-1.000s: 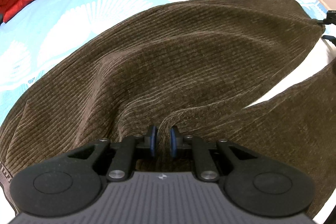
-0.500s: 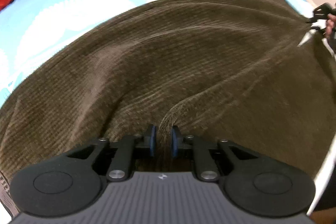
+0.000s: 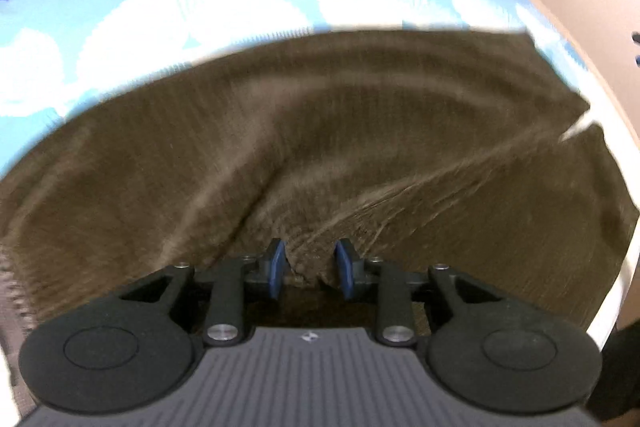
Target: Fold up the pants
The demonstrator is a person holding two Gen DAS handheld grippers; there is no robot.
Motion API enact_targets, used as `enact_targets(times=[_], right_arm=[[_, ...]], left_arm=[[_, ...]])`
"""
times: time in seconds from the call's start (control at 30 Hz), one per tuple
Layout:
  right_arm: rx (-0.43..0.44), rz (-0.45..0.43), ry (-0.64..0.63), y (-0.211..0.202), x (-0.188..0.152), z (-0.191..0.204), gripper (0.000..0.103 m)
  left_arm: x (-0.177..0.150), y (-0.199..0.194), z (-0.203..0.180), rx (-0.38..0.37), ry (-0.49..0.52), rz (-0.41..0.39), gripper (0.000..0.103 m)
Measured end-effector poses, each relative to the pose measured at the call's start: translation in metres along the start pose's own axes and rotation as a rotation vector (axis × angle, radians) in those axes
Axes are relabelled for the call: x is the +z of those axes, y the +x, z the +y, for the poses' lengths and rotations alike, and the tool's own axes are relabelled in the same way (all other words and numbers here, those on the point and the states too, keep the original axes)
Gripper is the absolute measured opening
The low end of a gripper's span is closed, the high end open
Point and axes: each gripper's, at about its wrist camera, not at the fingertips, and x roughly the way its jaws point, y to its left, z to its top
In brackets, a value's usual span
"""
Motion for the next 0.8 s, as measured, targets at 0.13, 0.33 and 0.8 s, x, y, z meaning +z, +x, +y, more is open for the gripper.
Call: enact_targets(times=[0.13,0.33,0.8], right_arm=[[0.175,0.036,-0.218,-0.064,-0.028,0.039,0.044],[0.365,0.191,-0.534,-0.123,-0.09,0.064,0.044],[0.365,0.469,-0.844,-0.182,-0.227,0.022,0.045]], left_arm=[[-0.004,-0.055,0.019,0.06,-0.052,-0.05,0.032],[-0.055,-0.138,0.058,0.121,-0.206,-0.108,0.032],[-0.192,-0.163,0.107,0.223,-0.409,-0.092,0.037]])
